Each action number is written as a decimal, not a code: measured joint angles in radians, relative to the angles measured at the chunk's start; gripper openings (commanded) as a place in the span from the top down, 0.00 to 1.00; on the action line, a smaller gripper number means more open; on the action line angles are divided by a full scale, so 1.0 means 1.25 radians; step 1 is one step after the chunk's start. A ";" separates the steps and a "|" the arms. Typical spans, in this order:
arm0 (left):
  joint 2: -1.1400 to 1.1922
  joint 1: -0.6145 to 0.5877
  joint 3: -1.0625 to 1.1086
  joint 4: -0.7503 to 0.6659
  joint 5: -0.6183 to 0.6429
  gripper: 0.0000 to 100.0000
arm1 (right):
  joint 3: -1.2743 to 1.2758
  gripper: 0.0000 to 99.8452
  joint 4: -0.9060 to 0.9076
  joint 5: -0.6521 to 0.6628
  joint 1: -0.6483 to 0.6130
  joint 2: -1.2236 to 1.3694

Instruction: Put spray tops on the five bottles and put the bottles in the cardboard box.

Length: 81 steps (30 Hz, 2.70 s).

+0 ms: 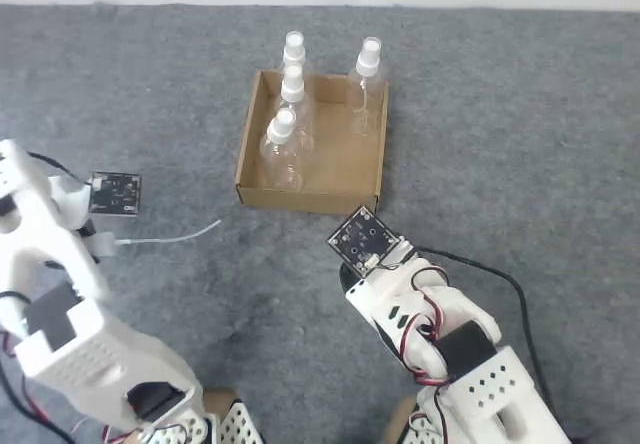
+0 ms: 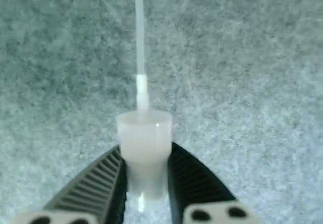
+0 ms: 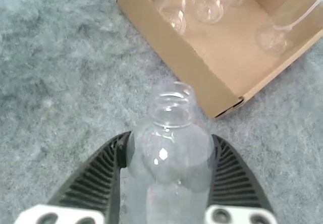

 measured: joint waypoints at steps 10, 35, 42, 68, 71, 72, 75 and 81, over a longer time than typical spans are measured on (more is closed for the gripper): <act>0.000 0.000 0.000 -0.072 0.162 0.83 | 0.000 0.89 -0.005 0.000 0.000 0.000; 0.000 -0.002 -0.122 0.038 1.183 0.83 | 0.000 0.89 -0.005 0.000 0.000 0.000; 0.000 -0.015 -0.110 0.039 1.618 0.83 | 0.000 0.89 -0.005 0.000 0.000 0.000; 0.000 -0.106 0.194 -0.222 2.044 0.83 | 0.000 0.89 -0.005 0.000 0.000 0.000; 0.000 -0.106 0.223 -0.291 2.062 0.83 | 0.000 0.89 -0.005 0.000 0.000 0.000; 0.000 -0.106 0.237 -0.311 2.063 0.83 | 0.000 0.89 -0.005 0.000 0.000 0.000; 0.000 -0.101 0.269 -0.356 2.068 0.83 | 0.000 0.89 -0.005 0.000 0.000 0.000; -0.005 -0.076 0.295 -0.379 2.072 0.83 | 0.000 0.89 -0.005 0.000 0.000 0.000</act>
